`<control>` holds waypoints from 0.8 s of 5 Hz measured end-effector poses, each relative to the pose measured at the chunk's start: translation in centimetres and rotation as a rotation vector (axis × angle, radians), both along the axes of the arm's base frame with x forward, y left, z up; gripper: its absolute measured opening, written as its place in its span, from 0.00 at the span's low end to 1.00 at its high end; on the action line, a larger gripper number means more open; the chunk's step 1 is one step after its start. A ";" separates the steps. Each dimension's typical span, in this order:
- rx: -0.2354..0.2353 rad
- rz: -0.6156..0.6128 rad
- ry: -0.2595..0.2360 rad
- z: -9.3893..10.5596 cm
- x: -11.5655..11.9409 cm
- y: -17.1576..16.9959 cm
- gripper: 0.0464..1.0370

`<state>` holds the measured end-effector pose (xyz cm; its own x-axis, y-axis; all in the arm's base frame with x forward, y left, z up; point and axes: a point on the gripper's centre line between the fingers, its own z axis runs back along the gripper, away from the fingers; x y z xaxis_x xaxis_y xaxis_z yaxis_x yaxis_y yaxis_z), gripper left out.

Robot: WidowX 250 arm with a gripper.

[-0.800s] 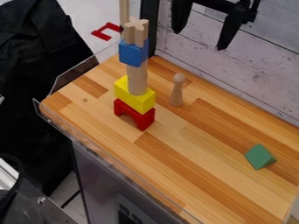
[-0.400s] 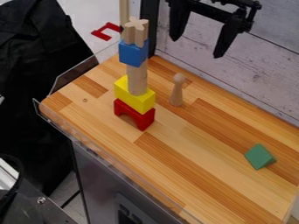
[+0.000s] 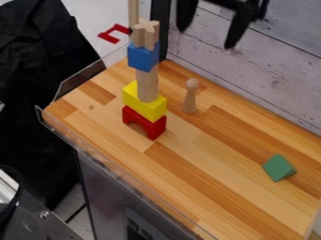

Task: Remove the objet in the bleu cube

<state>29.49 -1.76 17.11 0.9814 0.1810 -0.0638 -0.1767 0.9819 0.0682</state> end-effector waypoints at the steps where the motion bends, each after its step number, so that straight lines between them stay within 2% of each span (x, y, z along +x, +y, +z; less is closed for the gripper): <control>1: 0.017 0.026 -0.060 2.4 -0.5 1.1 0.96; 2: 0.027 0.076 -0.116 4.4 -1.3 2.9 0.96; 3: 0.010 0.149 -0.087 3.9 -2.4 4.5 0.96; 4: -0.052 0.216 -0.053 2.2 -3.2 6.1 0.96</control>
